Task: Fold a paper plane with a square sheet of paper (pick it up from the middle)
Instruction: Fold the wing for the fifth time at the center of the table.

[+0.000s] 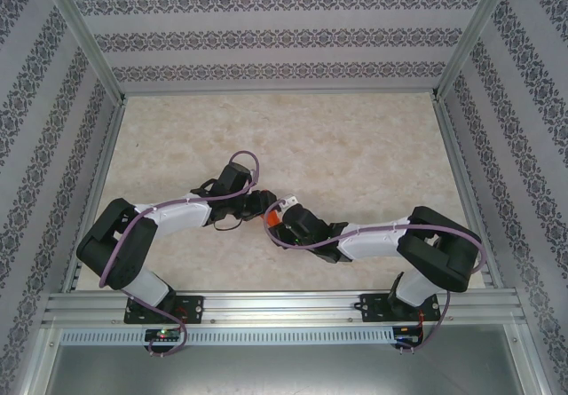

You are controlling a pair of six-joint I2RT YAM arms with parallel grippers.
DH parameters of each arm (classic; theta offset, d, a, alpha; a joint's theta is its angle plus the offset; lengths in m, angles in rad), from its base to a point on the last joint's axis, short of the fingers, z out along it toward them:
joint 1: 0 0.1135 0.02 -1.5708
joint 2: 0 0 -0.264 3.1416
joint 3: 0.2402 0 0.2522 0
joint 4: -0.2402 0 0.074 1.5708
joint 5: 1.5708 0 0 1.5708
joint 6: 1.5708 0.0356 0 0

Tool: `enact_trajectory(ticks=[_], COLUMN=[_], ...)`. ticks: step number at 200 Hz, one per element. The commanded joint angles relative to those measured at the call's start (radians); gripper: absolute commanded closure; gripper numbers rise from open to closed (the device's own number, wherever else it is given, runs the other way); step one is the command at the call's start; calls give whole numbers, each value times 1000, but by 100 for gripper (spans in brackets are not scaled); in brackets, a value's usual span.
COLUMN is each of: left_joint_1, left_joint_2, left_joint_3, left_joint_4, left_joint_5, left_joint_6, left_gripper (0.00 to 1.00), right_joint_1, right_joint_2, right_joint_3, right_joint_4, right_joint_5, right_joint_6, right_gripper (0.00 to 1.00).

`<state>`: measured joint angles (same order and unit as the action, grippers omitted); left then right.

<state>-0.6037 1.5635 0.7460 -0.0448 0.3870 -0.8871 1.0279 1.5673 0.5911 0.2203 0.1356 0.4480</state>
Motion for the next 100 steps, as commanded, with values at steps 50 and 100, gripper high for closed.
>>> enact_trajectory(ticks=[50, 100], left_joint_1=[-10, -10], left_joint_2=[17, 17], left_joint_3=[28, 35], left_joint_4=[23, 19], left_joint_5=[5, 7], left_joint_6=[8, 11], left_gripper=[48, 48], right_joint_1=[20, 24], right_joint_2=[80, 100], right_joint_3=[52, 63], right_joint_4=[50, 63], right_joint_5=[2, 24], right_joint_6=[-125, -149], right_gripper=[61, 67])
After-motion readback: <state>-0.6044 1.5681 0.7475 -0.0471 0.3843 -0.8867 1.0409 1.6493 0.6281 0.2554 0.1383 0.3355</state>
